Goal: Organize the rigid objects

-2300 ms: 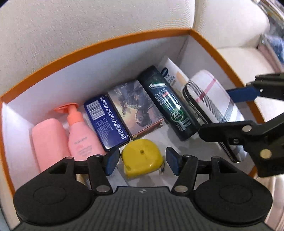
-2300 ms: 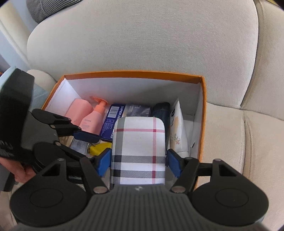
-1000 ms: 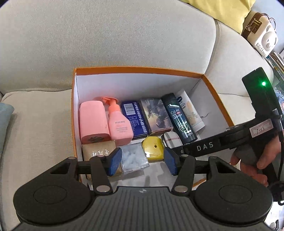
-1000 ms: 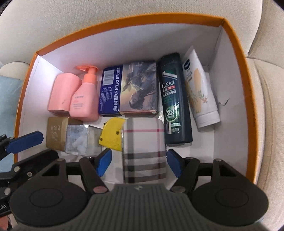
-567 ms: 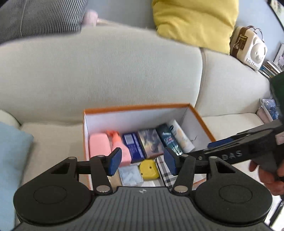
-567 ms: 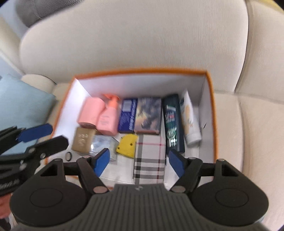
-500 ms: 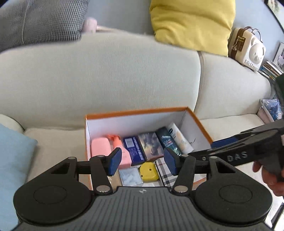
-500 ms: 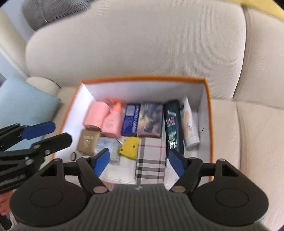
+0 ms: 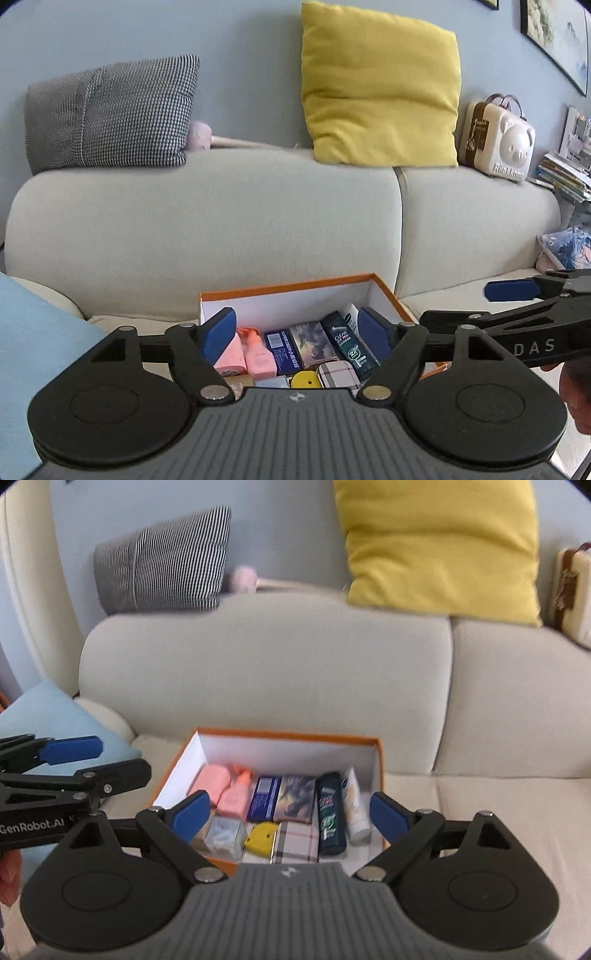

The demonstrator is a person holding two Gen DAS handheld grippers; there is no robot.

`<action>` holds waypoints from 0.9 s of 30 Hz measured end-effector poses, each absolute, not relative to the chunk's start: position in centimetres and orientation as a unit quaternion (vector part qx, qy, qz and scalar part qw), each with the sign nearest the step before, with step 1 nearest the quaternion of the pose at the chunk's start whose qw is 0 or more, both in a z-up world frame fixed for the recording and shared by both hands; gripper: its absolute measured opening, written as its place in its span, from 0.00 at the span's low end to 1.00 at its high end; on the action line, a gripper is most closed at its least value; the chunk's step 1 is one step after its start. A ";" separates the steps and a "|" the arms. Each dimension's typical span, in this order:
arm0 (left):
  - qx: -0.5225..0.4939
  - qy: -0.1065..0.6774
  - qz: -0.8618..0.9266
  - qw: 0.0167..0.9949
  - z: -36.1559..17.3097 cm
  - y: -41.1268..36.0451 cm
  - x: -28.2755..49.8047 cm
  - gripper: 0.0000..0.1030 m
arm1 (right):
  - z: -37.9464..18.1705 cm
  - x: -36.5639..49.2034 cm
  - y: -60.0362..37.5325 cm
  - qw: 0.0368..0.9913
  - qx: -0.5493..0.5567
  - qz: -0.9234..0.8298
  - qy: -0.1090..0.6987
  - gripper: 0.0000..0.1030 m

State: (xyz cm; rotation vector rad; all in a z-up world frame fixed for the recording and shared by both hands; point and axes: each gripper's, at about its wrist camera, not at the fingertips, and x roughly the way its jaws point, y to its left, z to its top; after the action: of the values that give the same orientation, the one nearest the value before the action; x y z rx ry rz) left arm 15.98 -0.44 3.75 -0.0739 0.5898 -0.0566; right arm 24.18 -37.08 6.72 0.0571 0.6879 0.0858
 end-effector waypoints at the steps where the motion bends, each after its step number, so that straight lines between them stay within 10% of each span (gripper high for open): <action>1: -0.035 0.283 -0.028 0.958 3.8 -0.5 15.6 0.87 | 6.8 23.6 -37.1 0.944 0.030 0.036 0.326 0.95; 12: -0.059 0.192 0.088 0.976 2.8 0.5 11.5 1.00 | 5.8 18.9 -35.5 0.966 0.035 -0.003 0.256 0.98; 27: -0.052 0.268 0.095 0.957 -1.6 -1.1 9.8 1.00 | 1.7 17.2 -34.0 0.957 0.045 -0.028 0.284 0.98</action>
State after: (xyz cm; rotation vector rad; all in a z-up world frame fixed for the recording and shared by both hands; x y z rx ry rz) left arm 9.79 -1.13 -1.64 -0.1054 0.5446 0.1934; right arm 17.23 -33.97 1.69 0.0907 0.5759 -0.0567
